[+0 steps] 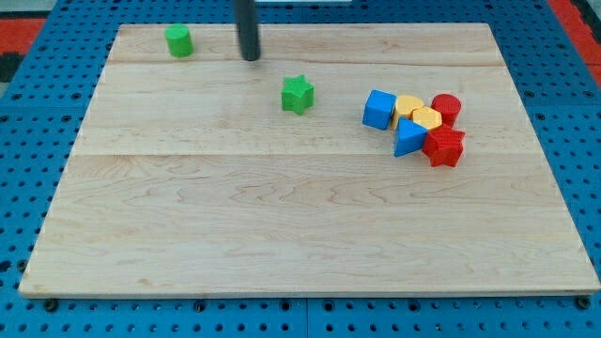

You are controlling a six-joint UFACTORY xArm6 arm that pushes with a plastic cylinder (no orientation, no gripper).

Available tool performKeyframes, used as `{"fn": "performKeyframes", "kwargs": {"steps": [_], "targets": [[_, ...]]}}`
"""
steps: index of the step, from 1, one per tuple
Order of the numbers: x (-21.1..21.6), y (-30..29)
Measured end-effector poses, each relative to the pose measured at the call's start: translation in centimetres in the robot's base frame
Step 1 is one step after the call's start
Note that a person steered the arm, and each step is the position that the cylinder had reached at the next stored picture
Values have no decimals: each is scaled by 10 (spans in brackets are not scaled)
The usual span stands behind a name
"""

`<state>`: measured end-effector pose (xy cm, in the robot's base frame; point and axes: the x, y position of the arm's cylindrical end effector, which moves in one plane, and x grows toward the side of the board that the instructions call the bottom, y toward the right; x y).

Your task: Move the yellow hexagon into top center

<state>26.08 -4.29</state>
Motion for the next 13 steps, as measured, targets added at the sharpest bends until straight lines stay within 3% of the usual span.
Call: {"fn": "performKeyframes", "kwargs": {"steps": [2,3,5,8,11,12,13], "targets": [[6,188],[60,272],[136,251],[161,180],[190,63],[177,33],[173,55]]}}
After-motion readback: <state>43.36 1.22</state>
